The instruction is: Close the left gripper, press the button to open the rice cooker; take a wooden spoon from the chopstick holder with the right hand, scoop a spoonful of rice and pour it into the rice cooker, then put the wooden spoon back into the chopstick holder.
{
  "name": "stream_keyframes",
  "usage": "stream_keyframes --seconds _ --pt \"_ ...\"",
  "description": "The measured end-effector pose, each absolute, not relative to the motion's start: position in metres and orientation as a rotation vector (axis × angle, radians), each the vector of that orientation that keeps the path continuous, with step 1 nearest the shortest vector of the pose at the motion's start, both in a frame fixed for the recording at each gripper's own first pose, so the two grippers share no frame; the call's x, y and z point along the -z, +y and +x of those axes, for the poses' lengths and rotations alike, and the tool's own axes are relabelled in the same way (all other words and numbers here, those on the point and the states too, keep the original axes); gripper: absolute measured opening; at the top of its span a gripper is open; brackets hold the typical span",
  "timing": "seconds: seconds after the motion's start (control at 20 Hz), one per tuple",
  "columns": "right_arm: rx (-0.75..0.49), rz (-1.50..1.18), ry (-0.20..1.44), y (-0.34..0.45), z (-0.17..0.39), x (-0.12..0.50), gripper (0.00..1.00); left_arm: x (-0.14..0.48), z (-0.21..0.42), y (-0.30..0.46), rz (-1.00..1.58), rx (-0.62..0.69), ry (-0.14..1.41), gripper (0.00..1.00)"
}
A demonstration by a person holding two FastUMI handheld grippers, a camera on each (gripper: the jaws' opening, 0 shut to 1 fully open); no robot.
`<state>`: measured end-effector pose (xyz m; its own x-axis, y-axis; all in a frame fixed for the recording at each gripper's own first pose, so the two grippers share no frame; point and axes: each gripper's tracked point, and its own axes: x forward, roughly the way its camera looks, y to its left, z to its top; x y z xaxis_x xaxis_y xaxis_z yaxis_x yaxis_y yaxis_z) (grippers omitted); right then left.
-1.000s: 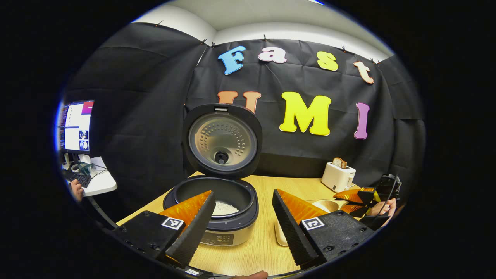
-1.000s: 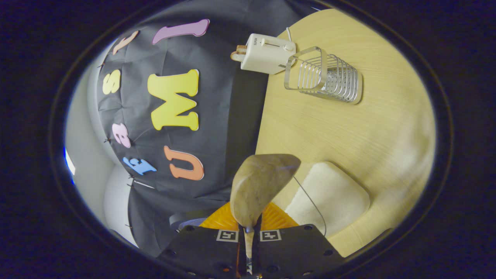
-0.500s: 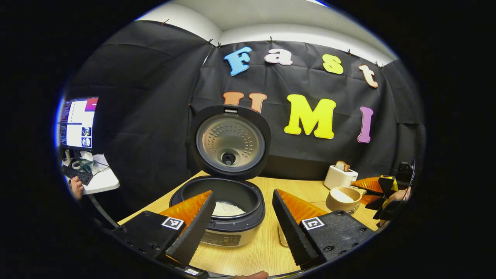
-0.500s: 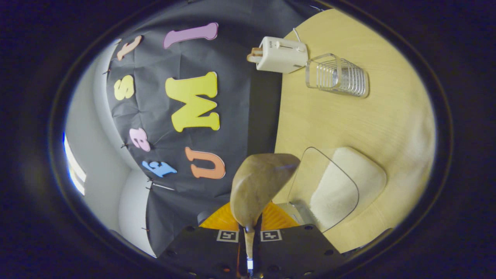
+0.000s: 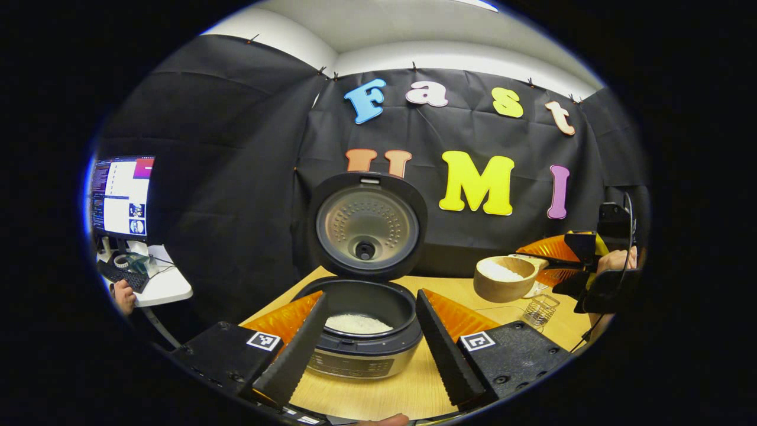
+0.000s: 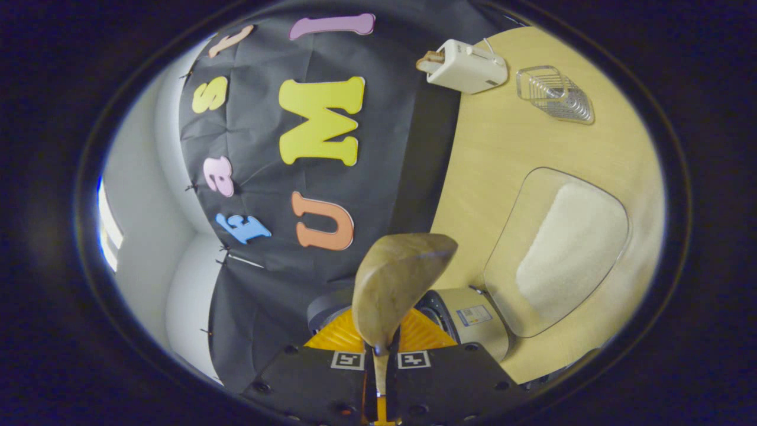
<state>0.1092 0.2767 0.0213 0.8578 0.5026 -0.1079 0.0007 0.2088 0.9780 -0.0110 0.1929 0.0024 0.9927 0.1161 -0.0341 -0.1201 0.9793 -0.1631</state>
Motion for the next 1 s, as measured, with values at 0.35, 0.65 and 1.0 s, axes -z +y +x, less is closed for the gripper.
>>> stream_keyframes --seconds 0.35,0.65,1.0 --pt "-0.32 1.126 0.464 0.342 0.14 -0.029 0.06 0.005 -0.015 0.212 -0.212 -0.103 0.032 0.94" --pt "-0.257 0.847 0.455 0.379 0.16 -0.032 0.07 0.018 -0.015 0.226 -0.185 -0.134 0.06 0.94" --pt "-0.187 0.488 0.397 0.412 0.179 -0.033 0.1 0.022 -0.016 0.234 -0.189 -0.147 0.073 0.94"
